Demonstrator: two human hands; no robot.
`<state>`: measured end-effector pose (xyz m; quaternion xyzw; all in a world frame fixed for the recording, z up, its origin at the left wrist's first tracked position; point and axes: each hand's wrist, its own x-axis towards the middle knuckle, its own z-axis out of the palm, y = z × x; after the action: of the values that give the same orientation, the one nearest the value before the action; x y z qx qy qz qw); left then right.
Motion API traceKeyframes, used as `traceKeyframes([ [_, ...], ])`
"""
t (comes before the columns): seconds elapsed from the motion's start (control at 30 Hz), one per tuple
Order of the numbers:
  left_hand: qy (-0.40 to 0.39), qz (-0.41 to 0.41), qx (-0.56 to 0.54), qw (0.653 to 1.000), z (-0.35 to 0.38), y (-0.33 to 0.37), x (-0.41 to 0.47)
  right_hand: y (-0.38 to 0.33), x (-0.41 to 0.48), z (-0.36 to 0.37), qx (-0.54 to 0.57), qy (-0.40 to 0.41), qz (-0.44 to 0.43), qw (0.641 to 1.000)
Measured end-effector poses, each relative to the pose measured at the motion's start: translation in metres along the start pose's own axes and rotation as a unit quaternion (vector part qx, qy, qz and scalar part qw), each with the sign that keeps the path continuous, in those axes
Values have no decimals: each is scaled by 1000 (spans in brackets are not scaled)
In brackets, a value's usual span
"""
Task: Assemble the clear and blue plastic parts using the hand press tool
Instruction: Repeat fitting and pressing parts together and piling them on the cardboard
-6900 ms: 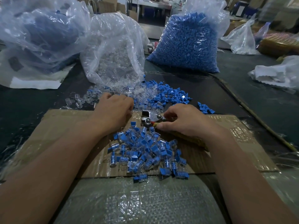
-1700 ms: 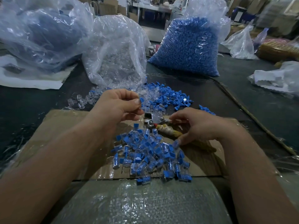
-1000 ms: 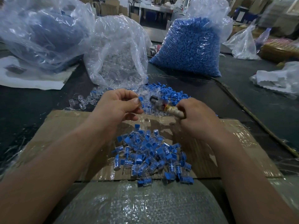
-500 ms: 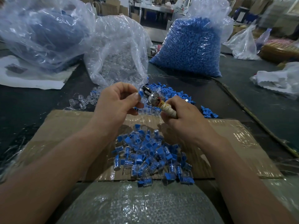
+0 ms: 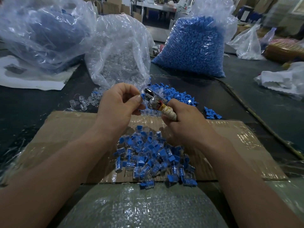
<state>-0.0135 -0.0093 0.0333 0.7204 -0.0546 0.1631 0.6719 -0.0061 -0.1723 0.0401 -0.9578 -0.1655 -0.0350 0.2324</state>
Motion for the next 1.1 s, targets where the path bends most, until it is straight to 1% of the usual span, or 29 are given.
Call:
traceKeyframes([
  [0.63, 4, 0, 39, 999, -2, -4, -1, -3, 2, 2, -40, -11, 6, 999],
  [1.1, 3, 4, 57, 998, -3, -4, 0, -5, 3, 2, -48, -21, 3, 999],
])
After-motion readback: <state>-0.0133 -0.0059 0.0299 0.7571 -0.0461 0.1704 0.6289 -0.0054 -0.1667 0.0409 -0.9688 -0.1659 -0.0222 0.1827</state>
